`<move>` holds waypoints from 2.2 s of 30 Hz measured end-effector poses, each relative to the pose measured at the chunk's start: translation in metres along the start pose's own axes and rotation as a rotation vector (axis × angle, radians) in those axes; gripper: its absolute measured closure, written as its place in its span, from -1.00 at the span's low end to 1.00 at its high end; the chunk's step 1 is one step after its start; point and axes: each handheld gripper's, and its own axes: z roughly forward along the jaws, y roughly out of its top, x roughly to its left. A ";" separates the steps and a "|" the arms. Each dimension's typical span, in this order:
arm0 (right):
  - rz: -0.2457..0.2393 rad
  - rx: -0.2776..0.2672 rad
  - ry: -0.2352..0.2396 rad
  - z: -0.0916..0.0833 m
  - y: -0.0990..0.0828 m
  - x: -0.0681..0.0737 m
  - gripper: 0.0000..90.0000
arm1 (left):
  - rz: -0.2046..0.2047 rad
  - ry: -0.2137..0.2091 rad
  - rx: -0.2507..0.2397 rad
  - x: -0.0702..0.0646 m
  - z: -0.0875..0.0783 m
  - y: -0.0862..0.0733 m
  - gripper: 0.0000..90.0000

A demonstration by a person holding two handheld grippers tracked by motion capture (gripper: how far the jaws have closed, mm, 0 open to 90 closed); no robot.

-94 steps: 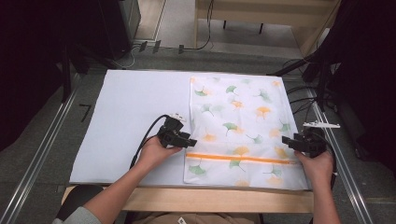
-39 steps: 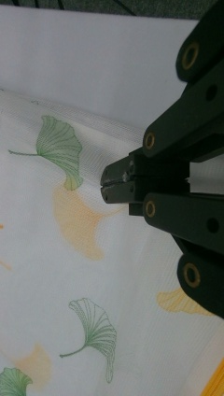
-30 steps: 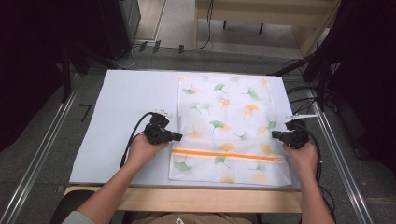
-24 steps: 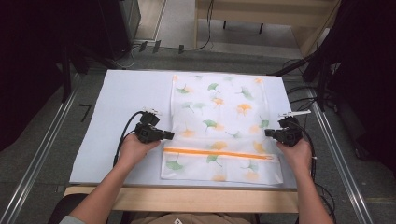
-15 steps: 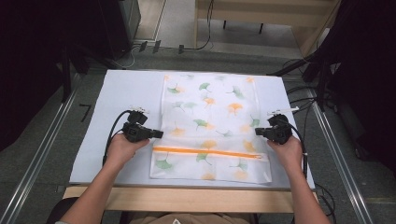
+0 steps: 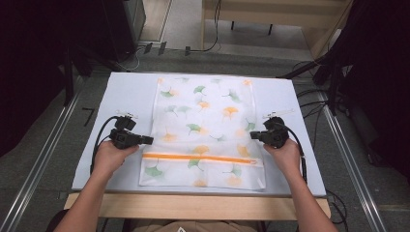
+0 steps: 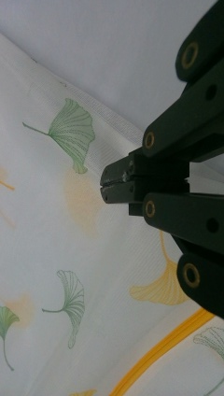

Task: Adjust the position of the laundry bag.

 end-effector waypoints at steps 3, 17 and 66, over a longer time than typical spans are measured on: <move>-0.006 -0.006 0.012 0.002 0.002 0.005 1.00 | -0.008 0.010 0.007 0.004 -0.003 -0.005 0.99; -0.029 0.026 0.007 0.011 0.004 0.011 1.00 | -0.007 0.030 0.037 0.008 0.009 -0.006 0.92; -0.004 -0.053 -0.005 -0.031 -0.026 0.021 0.55 | 0.010 0.078 -0.015 0.009 0.017 -0.002 0.44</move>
